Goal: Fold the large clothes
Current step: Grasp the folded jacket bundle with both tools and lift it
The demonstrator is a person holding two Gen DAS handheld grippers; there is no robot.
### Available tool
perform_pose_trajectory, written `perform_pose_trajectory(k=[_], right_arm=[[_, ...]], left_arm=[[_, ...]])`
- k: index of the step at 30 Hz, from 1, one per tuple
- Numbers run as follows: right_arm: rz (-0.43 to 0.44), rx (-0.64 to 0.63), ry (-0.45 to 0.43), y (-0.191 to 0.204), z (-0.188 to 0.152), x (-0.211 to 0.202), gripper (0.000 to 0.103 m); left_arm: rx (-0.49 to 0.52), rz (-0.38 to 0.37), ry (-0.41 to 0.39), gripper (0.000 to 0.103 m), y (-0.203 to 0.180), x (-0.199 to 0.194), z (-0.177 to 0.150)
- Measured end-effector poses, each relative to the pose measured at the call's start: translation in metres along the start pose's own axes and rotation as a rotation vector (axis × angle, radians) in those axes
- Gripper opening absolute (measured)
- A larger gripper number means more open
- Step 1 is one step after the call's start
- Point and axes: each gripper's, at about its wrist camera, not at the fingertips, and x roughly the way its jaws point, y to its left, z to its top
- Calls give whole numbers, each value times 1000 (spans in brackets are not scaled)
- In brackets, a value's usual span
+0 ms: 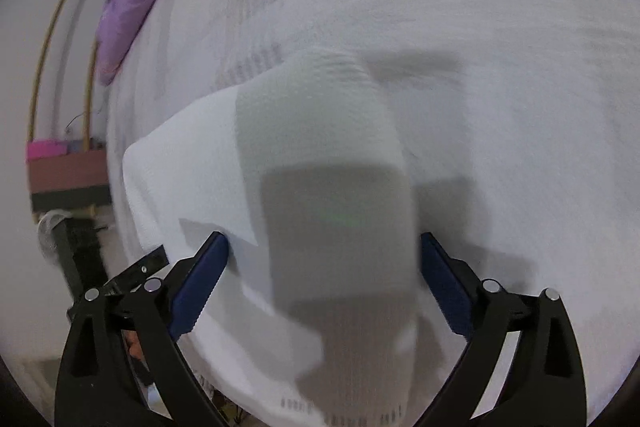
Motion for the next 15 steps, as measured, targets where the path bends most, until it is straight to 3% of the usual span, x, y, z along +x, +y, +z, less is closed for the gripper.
perform_pose_trajectory(k=[1, 3, 5, 7, 9, 12, 14, 15], right_arm=[[8, -5, -2, -4, -1, -6, 97], [121, -30, 52, -4, -11, -1, 97], [151, -48, 87, -6, -31, -2, 97], [155, -65, 94, -3, -50, -2, 97], [220, 7, 113, -12, -68, -1, 97], [301, 98, 92, -23, -84, 2, 97], [224, 62, 79, -11, -82, 8, 97], [133, 16, 88, 3, -79, 13, 97]], left_arm=[[-6, -63, -3, 92, 7, 0, 0], [-7, -139, -3, 92, 14, -5, -8], [-30, -267, 48, 92, 22, -8, -24], [-68, -347, 91, 92, 28, -9, -41], [-129, -428, 157, 92, 31, -3, -58], [-167, -427, 134, 91, 29, -1, -69], [-191, -309, 135, 71, 21, 13, -63], [-188, -251, 128, 64, 17, 11, -63]])
